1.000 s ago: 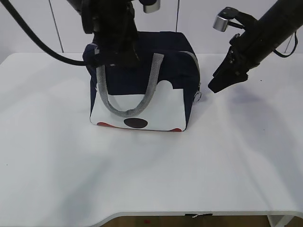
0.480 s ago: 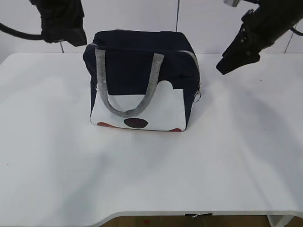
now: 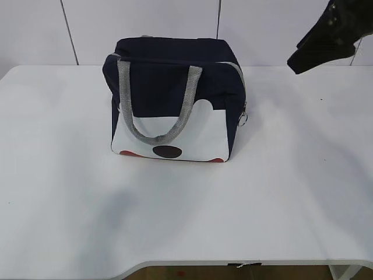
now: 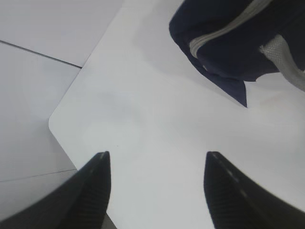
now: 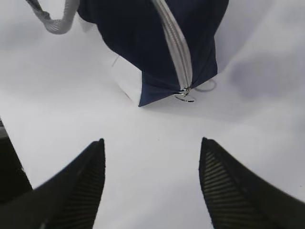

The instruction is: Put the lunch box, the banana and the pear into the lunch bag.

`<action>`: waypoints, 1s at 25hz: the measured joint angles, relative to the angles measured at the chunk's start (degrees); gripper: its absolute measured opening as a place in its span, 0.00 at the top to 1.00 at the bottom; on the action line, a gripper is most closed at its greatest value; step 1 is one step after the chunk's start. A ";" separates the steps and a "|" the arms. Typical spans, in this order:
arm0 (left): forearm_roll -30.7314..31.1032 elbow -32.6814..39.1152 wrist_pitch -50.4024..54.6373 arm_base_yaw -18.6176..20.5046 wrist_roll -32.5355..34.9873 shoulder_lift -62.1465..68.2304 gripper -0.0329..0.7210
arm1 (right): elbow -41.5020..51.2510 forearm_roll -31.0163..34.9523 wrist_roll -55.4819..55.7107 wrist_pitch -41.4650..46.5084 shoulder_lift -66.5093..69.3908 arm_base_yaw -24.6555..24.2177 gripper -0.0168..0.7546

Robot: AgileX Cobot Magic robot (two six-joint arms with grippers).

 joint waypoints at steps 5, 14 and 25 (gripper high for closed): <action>-8.64 0.00 0.85 3.55 -1.38 -6.23 0.34 | 1.78 0.07 9.66 0.55 -4.92 0.00 0.34; -10.22 12.43 -0.24 3.72 -2.26 -18.13 0.34 | 6.38 -3.45 20.87 0.76 -16.54 0.00 0.34; -8.99 30.74 -2.56 3.72 -7.42 -35.26 0.34 | 19.06 -7.75 31.26 1.08 -32.66 0.00 0.34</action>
